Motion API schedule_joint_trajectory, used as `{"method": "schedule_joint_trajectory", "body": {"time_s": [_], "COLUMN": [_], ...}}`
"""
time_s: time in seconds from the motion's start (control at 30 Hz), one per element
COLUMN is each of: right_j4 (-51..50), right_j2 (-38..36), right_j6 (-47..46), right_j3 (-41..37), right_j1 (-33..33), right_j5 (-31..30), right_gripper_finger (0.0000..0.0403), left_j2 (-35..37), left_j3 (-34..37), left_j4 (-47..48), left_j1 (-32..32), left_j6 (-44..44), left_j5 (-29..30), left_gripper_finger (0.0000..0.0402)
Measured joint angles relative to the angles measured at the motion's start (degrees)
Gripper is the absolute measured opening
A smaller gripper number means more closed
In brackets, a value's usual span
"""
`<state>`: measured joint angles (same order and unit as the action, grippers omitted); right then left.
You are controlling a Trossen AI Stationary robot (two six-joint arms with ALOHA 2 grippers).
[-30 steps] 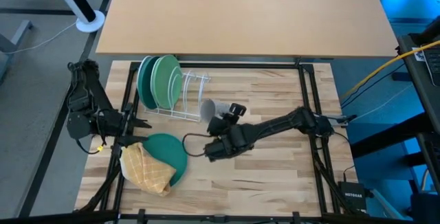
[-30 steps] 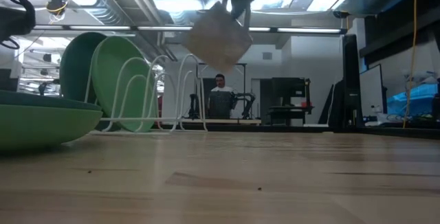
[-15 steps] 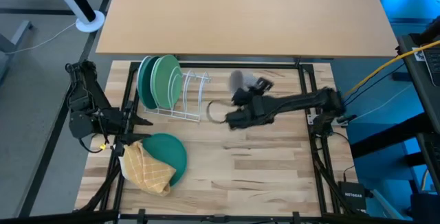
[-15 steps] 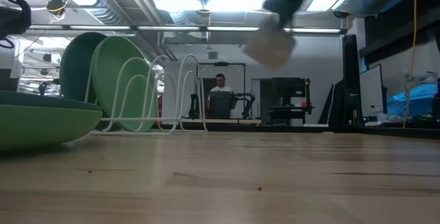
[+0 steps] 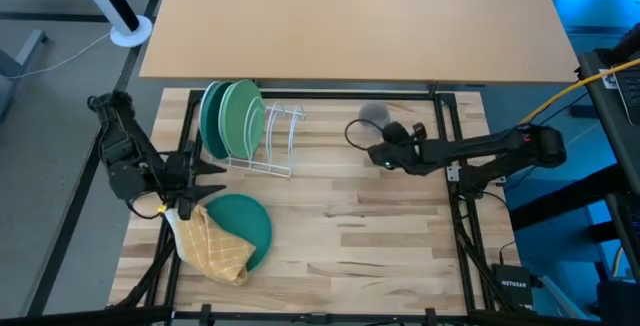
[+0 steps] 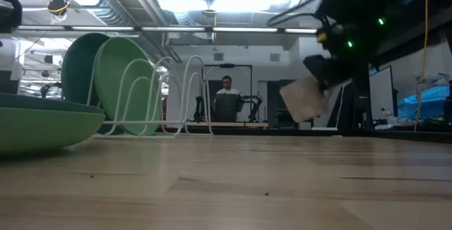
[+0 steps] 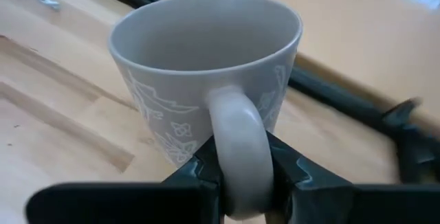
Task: Sort dishes
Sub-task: Move the gray mug to the top of the table
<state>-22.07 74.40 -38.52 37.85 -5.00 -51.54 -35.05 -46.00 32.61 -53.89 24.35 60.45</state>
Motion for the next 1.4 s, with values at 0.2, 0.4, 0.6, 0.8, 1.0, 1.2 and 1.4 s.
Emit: {"method": "schedule_joint_trajectory", "body": {"time_s": [0.2, 0.4, 0.6, 0.8, 1.0, 1.2, 1.4], "right_j4": [16.05, 21.53, 22.09, 22.06, 21.86, 21.97, 21.97], "right_j2": [-0.24, -0.04, -0.01, -0.01, 0.01, 0.05, 0.05], "right_j6": [-0.21, -1.31, -3.85, -3.93, -3.11, -3.11, -3.67], "right_j3": [-9.87, -13.6, -15.87, -16.16, -16.25, -16.25, -16.25], "right_j1": [-1.24, -1.18, -1.18, -1.14, -1.14, -1.14, -1.11], "right_j5": [1.13, 1.16, 2.25, 3.1, 6.14, 11.06, 15.94], "right_gripper_finger": [0.0057, 0.0057, 0.0057, 0.0059, 0.0084, 0.0118, 0.014], "left_j2": [0.0, -0.01, -0.79, -2.01, -2.93, -3.21, -3.21], "left_j3": [0.0, 0.0, 0.0, 0.0, 0.0, 0.0, 0.0], "left_j4": [-0.01, 0.01, 0.01, 0.04, 0.03, 0.03, 0.03], "left_j1": [2.64, 4.24, 5.22, 5.36, 5.36, 5.36, 5.36], "left_j6": [-0.1, -0.12, -0.12, -0.12, -0.14, -0.12, -0.11], "left_j5": [0.04, 0.04, 0.07, 0.04, 0.04, 0.04, 0.02], "left_gripper_finger": [0.0182, 0.0182, 0.0182, 0.0182, 0.0182, 0.0182, 0.0182]}}
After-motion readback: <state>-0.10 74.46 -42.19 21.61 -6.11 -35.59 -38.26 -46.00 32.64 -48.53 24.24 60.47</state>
